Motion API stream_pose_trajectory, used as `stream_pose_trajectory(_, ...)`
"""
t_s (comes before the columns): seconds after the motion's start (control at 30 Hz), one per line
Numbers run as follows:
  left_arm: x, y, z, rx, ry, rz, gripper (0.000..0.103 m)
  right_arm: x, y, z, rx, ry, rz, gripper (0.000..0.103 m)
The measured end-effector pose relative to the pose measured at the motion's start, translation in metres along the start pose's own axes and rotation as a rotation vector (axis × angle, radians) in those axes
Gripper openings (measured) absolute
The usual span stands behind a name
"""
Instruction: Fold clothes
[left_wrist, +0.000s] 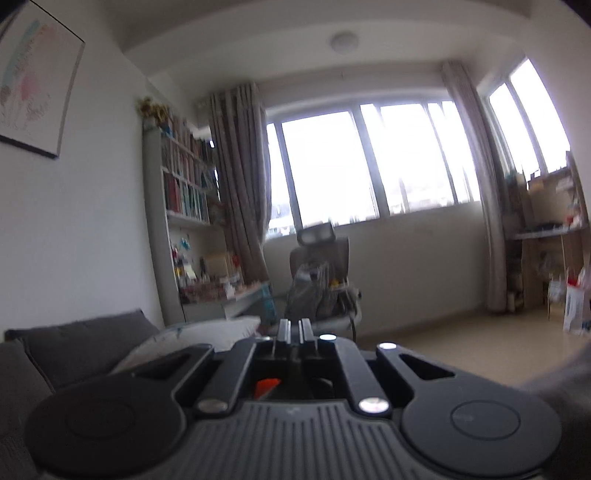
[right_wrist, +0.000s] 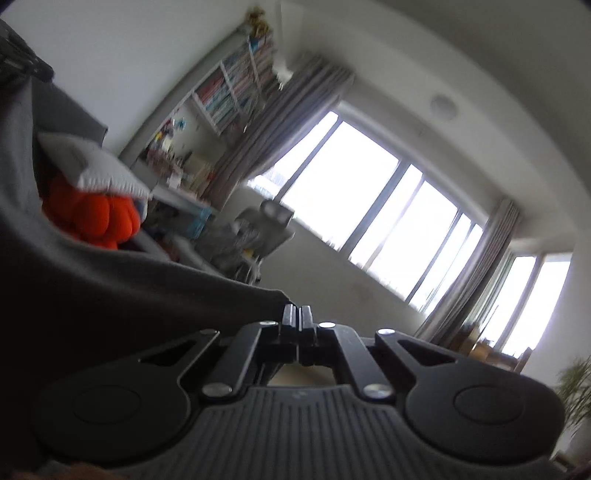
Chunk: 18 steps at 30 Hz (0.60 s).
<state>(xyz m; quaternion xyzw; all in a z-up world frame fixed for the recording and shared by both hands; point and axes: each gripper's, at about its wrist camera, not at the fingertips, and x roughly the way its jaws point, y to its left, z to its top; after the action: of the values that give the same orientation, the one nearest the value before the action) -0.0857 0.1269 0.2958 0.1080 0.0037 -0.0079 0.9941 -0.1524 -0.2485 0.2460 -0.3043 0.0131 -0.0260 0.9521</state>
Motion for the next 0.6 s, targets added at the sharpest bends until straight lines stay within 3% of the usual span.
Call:
stream_pose_trajectory(0.1,0.062,-0.016,-0.029,0.002,0.073,-0.021,0.004,0.069,0.012,-0.034,0.005,0.054,-0.004,0.000)
stream_pose_trajectory(0.27,0.170,-0.051,-0.085,0.037,0.147,-0.012,0.004,0.165,0.043,-0.081,0.033,0.019,-0.125,0.000)
stream_pose_trajectory(0.3,0.191,-0.058,-0.103,0.054,0.182,-0.011,0.004,0.182,0.054,-0.095,0.037,0.068,-0.109,0.000)
stream_pose_trajectory(0.37,0.231,-0.069,-0.157,0.076,0.365,-0.011,0.009,0.216,0.078,-0.127,0.033,0.180,-0.074,0.001)
stream_pose_trajectory(0.4,0.252,-0.075,-0.184,0.088,0.457,-0.012,0.009,0.234,0.094,-0.149,-0.002,0.278,-0.044,0.000)
stream_pose_trajectory(0.47,0.273,-0.071,-0.221,0.064,0.565,0.031,0.009,0.262,0.118,-0.191,-0.040,0.419,-0.027,0.000)
stream_pose_trajectory(0.6,0.255,-0.032,-0.232,-0.135,0.585,0.002,0.010,0.264,0.116,-0.225,0.031,0.532,0.004,0.003)
